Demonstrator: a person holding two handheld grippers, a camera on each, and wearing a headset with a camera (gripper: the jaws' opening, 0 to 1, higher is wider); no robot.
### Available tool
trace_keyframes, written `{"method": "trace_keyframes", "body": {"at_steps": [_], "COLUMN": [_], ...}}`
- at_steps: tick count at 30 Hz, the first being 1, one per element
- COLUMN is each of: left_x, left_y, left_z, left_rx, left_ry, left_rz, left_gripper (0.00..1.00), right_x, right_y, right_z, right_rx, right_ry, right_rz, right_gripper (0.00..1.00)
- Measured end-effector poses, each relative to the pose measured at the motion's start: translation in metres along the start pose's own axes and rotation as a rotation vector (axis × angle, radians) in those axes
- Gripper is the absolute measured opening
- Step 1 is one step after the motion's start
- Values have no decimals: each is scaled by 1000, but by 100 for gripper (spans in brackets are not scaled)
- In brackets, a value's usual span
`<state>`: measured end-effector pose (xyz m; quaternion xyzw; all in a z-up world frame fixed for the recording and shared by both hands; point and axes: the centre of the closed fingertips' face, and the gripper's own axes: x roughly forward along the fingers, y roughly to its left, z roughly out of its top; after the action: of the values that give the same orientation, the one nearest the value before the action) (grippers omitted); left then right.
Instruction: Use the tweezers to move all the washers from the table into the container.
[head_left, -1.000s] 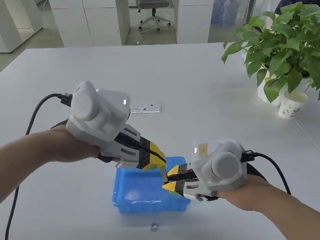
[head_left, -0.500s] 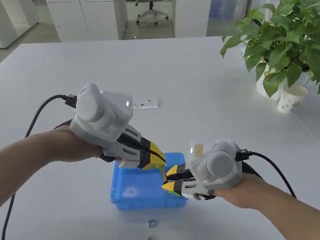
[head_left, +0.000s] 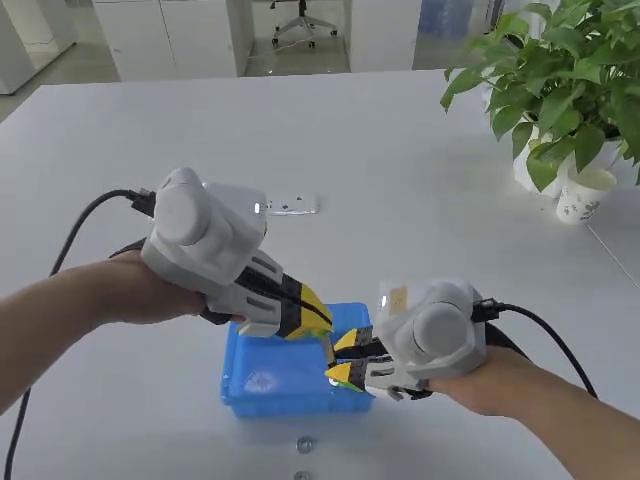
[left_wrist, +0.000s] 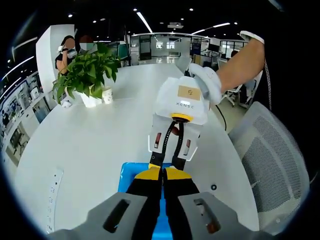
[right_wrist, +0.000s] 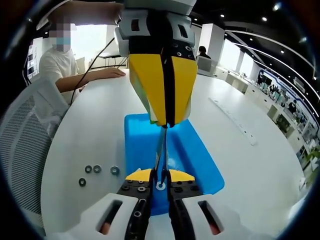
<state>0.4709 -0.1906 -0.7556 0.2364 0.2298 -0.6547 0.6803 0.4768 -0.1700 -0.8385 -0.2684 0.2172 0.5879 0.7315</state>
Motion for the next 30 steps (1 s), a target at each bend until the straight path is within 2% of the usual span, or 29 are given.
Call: {"method": "trace_keyframes", "body": {"at_steps": [8, 16, 30], "left_x": [-7, -20, -33], "left_y": [-5, -10, -33], "left_z": [4, 15, 31], "left_rx": [7, 28, 62], "left_ry": [-1, -8, -4], "left_rz": [4, 13, -2], "left_gripper": [3, 3, 3], "right_x": [-4, -13, -30], "right_y": [4, 6, 24], "right_z": [7, 22, 39], "right_rx": [-19, -38, -75], "right_ry": [-9, -38, -53], "right_rz": [-4, -23, -36], "right_gripper": [11, 11, 11]}}
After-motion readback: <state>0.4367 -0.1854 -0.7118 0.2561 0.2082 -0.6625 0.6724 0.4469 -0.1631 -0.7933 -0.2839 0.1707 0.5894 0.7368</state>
